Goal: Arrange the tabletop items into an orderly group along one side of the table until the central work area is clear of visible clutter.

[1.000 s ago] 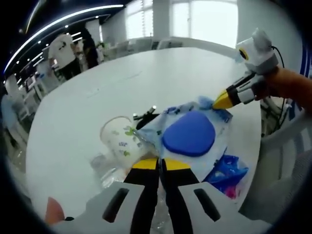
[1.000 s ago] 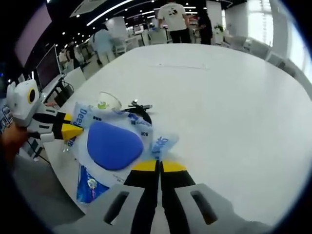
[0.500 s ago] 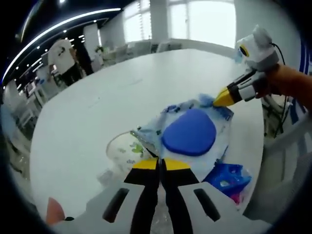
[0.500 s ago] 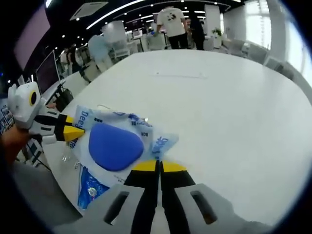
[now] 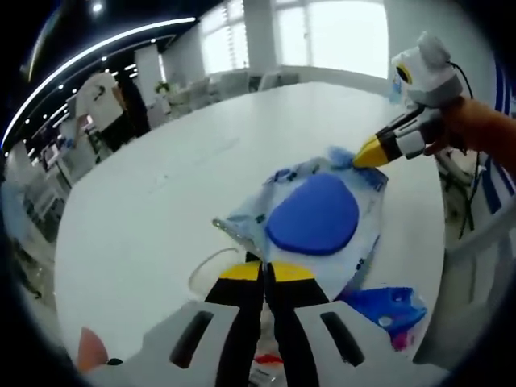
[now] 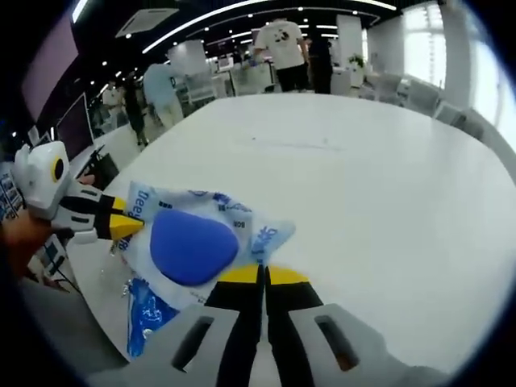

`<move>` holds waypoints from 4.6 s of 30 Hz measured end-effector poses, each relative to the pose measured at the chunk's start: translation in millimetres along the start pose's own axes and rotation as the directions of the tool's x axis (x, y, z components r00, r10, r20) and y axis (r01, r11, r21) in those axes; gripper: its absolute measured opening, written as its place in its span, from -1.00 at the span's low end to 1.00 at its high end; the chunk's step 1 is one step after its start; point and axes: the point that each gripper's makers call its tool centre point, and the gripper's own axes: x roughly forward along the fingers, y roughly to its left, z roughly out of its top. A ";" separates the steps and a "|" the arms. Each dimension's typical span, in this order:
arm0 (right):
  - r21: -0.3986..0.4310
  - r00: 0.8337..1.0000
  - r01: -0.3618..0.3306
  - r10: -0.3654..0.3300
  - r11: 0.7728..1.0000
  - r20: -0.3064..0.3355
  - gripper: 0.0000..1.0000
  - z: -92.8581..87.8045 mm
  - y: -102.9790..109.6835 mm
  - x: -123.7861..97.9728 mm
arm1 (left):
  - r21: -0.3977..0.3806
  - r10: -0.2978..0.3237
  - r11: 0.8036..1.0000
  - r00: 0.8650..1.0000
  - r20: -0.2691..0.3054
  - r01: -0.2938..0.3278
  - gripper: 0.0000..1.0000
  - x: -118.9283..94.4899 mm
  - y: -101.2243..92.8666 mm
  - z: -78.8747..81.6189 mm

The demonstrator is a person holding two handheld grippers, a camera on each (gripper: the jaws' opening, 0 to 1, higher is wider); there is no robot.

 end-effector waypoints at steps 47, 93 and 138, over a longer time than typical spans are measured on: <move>-0.039 0.996 0.069 -0.067 0.997 0.060 -0.98 74.2 -77.7 57.6 | 0.094 -0.004 0.996 1.000 -0.028 0.006 -0.99 99.4 51.1 62.2; -0.072 0.996 0.085 -0.087 0.994 -0.020 -0.97 30.3 -97.9 110.1 | 0.124 -0.031 0.991 0.983 -0.179 0.054 -0.65 152.2 57.3 13.3; -0.076 0.996 0.094 -0.093 0.993 0.011 -0.90 31.1 -100.1 115.0 | 0.128 0.008 0.992 0.982 -0.191 0.017 -0.56 156.3 64.3 12.3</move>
